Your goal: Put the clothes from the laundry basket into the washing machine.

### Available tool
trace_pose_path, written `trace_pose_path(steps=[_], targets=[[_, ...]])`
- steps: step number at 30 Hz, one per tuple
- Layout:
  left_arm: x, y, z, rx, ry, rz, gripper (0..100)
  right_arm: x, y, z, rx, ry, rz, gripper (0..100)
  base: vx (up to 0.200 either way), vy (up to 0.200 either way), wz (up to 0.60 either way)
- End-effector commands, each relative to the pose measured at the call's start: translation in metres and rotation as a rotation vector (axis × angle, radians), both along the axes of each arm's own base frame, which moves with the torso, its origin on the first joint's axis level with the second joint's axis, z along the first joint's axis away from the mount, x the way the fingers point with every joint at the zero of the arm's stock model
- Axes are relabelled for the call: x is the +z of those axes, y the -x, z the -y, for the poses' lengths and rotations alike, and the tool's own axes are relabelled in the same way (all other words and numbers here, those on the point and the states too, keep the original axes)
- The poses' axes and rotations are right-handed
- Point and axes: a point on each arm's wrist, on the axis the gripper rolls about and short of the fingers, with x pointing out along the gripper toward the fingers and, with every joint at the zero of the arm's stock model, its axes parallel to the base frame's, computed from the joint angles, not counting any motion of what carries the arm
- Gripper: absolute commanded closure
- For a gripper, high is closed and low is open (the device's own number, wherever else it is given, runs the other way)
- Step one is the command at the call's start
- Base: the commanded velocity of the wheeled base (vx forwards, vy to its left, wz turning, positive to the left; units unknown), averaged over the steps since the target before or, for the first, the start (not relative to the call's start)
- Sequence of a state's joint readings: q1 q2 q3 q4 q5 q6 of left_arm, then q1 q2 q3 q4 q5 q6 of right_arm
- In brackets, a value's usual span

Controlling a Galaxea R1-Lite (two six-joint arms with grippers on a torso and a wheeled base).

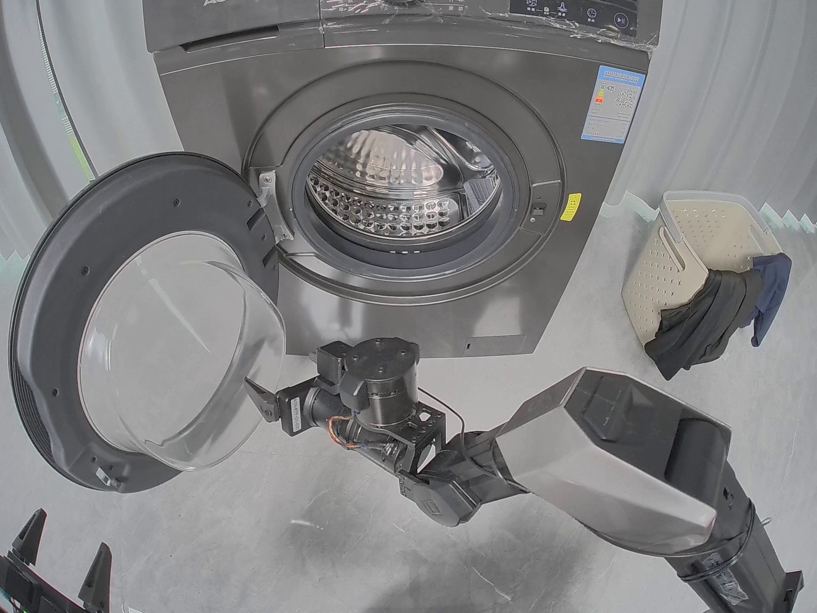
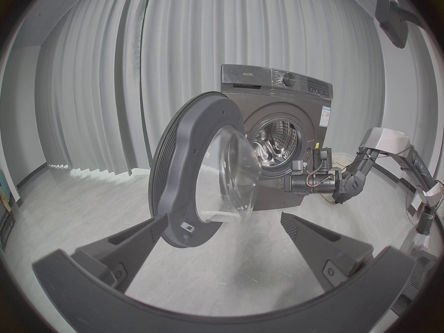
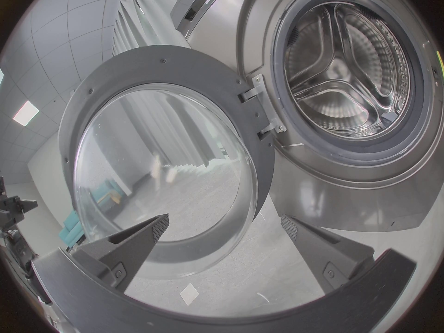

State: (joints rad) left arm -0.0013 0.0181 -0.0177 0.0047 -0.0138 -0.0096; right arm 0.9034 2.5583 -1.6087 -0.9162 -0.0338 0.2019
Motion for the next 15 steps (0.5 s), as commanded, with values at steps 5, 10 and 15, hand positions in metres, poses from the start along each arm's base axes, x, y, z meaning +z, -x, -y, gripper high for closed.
trace_pose_path(steps=[5, 10, 15], targets=[[-0.004, 0.000, 0.000, 0.000, 0.001, 0.004, 0, 0.023, 0.004, 0.021, -0.032, -0.001, -0.001, 0, 0.000, 0.000, 0.00], [-0.004, 0.000, 0.000, 0.000, 0.001, 0.004, 0, 0.066, 0.021, 0.076, -0.084, 0.023, -0.007, 0, 0.000, 0.000, 0.00], [-0.004, 0.000, 0.000, 0.001, -0.002, 0.005, 0, 0.101, 0.052, 0.135, -0.128, 0.027, -0.012, 0, 0.000, 0.000, 0.00]])
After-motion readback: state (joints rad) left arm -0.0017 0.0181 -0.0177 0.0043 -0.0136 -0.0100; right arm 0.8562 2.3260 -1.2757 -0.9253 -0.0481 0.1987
